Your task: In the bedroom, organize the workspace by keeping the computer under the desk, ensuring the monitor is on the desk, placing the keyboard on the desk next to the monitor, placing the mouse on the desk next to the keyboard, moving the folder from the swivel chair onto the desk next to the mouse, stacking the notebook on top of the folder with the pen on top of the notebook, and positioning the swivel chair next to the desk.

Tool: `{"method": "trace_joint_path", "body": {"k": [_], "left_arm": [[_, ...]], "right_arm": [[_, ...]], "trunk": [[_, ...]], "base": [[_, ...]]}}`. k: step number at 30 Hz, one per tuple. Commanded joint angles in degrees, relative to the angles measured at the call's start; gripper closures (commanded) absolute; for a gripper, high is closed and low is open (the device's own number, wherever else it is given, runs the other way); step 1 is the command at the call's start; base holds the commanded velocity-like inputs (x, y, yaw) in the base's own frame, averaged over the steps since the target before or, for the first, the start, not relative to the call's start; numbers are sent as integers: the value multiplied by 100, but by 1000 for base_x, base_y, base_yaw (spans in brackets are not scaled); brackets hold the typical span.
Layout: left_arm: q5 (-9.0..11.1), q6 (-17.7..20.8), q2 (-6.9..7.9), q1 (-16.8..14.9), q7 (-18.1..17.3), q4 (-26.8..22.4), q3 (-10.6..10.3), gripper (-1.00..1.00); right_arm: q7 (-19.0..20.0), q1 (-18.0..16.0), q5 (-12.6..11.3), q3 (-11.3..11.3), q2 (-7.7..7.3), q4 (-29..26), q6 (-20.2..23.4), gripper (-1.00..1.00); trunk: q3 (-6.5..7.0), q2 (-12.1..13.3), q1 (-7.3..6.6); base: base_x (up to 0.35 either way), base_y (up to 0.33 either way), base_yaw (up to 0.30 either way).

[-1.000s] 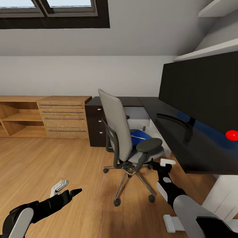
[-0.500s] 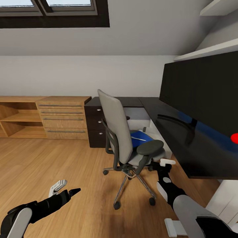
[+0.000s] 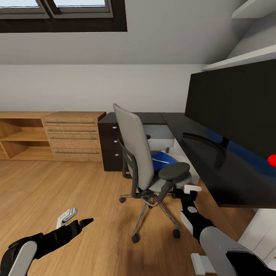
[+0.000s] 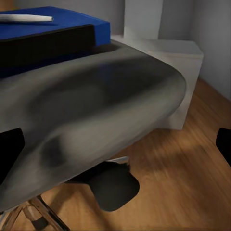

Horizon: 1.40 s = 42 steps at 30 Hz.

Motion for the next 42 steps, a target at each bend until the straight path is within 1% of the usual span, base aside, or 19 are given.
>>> {"method": "trace_joint_path", "body": {"k": [1, 6, 10, 14, 27, 34, 39, 42], "left_arm": [[-17, 28, -1, -4, -26, -2, 7, -100], [-17, 33, -1, -4, -26, 0, 7, -100], [-17, 34, -1, -4, -26, 3, 7, -100], [-17, 28, -1, -4, -26, 3, 7, -100], [-31, 15, -9, -4, -12, 10, 3, -100], [-51, -7, -9, -4, -8, 166, -10, -100], [-44, -7, -17, -4, -8, 174, -18, -100], [-45, -6, -18, -4, -8, 174, -25, -100]], "right_arm": [[10, -2, 4, -14, 4, 7, -21, -100], [154, 2, 8, -10, 8, 13, -21, -100], [192, 4, 3, -8, 129, 11, -27, -100], [172, 3, 0, -12, 192, 12, -44, -100], [171, 3, 0, -18, 191, 6, -56, -100], [171, 2, -14, -18, 188, 7, -59, -100], [162, 2, -23, -34, 161, 6, -321, -100], [162, 4, -25, -35, 157, 6, -340, -100]], "trunk": [[-6, -2, -1], [-6, -2, -1], [-6, -2, -1], [-6, -2, -1], [-6, -2, -1], [-6, -2, -1], [-6, -2, -1], [-6, -2, -1]], "base": [[0, 0, 0], [0, 0, 0], [0, 0, 3], [0, 0, 173], [0, 0, 274], [0, 0, 277], [0, 0, 186], [-87, -3, 24]]}}
